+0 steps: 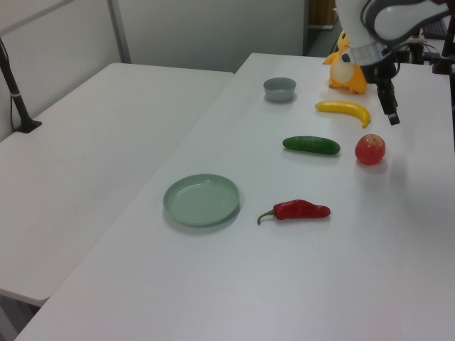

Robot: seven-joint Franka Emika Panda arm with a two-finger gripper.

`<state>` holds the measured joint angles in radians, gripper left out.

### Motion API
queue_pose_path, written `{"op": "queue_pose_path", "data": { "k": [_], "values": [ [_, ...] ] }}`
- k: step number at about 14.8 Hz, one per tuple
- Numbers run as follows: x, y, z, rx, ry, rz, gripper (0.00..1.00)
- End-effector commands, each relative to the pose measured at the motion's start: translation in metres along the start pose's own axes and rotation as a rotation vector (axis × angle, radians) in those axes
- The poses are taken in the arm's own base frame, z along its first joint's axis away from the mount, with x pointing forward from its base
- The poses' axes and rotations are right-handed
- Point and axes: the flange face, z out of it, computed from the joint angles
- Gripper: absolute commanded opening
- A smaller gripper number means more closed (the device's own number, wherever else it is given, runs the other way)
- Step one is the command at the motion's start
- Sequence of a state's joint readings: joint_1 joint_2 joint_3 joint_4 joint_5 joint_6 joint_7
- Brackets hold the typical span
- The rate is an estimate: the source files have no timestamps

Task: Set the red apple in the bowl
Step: 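Move the gripper down over the red apple and close on it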

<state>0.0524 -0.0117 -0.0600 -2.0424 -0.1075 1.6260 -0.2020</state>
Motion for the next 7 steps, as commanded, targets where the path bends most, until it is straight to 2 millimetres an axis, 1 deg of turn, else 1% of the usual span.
{"op": "queue_pose_path", "data": {
  "k": [1, 2, 3, 4, 7],
  "values": [
    [0.006, 0.005, 0.039, -0.063, 0.108, 0.031, 1.0],
    [0.01, 0.004, 0.043, -0.066, 0.144, 0.056, 1.0],
    [0.017, -0.001, 0.052, -0.068, 0.16, 0.077, 1.0],
    [0.021, -0.002, 0.055, -0.069, 0.165, 0.092, 1.0],
    [0.026, -0.01, 0.065, -0.074, 0.198, 0.101, 1.0]
  ]
}}
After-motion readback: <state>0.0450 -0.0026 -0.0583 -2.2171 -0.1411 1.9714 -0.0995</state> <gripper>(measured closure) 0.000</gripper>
